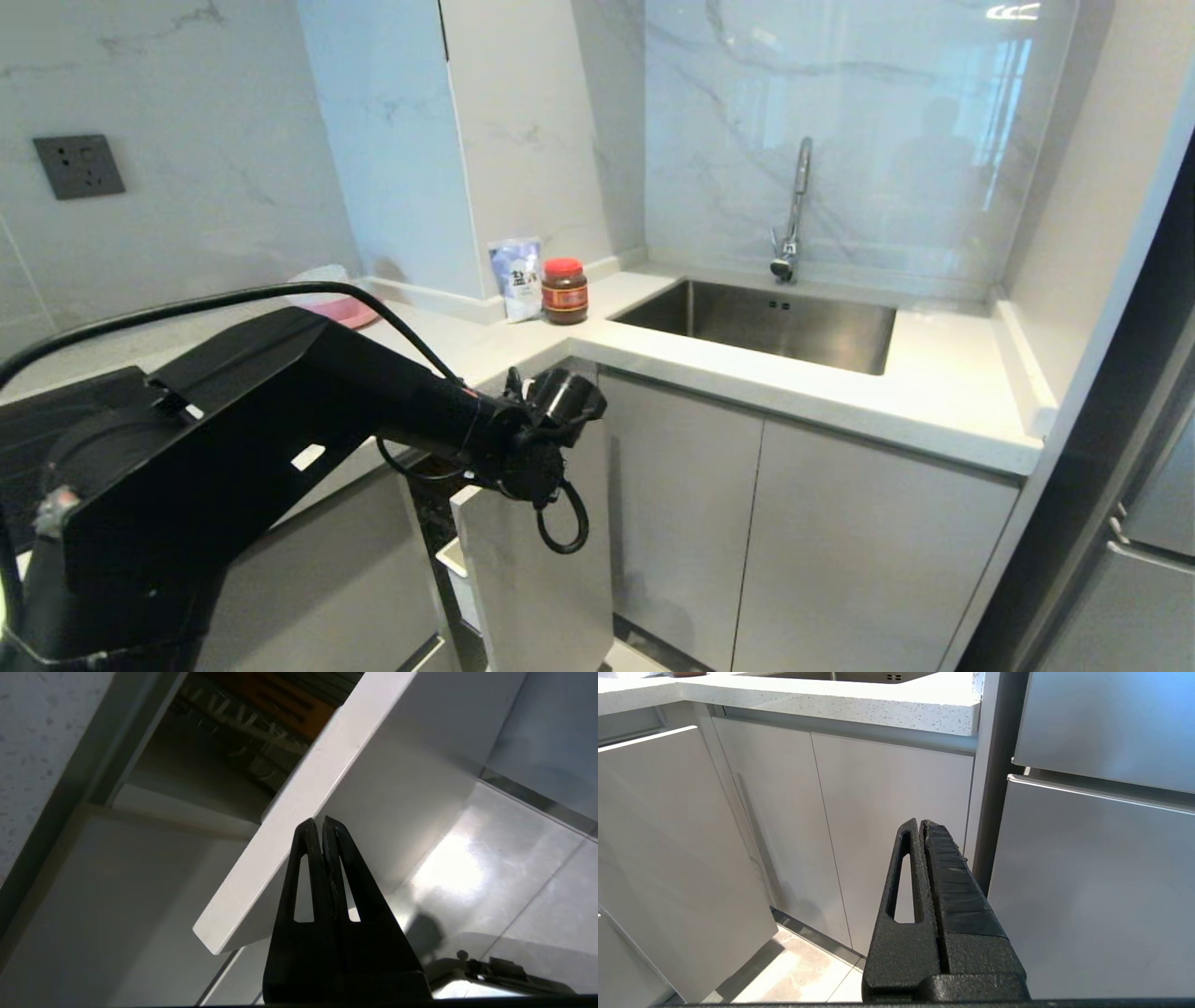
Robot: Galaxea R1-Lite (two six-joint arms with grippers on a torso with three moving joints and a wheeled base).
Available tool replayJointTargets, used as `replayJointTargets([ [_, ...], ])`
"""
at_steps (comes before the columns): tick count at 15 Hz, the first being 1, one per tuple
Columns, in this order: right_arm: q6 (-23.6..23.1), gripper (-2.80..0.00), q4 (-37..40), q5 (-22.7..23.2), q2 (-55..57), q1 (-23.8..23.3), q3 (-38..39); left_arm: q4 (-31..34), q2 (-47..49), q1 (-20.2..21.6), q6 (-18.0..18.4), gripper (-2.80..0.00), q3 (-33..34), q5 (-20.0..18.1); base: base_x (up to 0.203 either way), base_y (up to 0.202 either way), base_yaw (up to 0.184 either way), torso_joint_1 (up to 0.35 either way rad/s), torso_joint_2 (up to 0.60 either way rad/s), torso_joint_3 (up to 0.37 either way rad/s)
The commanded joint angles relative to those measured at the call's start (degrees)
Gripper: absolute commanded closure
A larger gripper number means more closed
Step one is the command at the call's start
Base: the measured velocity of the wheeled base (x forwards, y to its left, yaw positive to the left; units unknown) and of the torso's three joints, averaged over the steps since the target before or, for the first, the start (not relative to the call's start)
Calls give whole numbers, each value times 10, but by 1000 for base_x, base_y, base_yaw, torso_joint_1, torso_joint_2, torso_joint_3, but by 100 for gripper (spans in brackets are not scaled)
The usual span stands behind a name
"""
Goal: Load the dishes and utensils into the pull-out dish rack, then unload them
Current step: Close the cupboard
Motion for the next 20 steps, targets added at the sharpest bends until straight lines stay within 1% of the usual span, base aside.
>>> replayJointTargets([
  [1, 0, 0, 0, 0, -2, 0, 1, 1, 18, 17, -1, 0, -14, 7, 0, 0, 0, 0, 0, 0],
  [5, 0, 0, 0, 0, -2, 0, 1, 0, 30, 39, -1, 0, -33, 28, 0, 0, 0, 0, 0, 0],
  [6, 0, 0, 0, 0, -2, 0, 1, 0, 36, 46, -1, 0, -39, 43, 0, 0, 0, 0, 0, 0],
  [8, 0, 0, 0, 0, -2, 0, 1, 0, 42, 52, -1, 0, -46, 51, 0, 0, 0, 0, 0, 0],
  [14, 0, 0, 0, 0, -2, 0, 1, 1, 66, 70, -1, 0, -68, 52, 0, 0, 0, 0, 0, 0],
  [20, 0, 0, 0, 0, -2, 0, 1, 1, 81, 98, -1, 0, -92, 53, 0, 0, 0, 0, 0, 0],
])
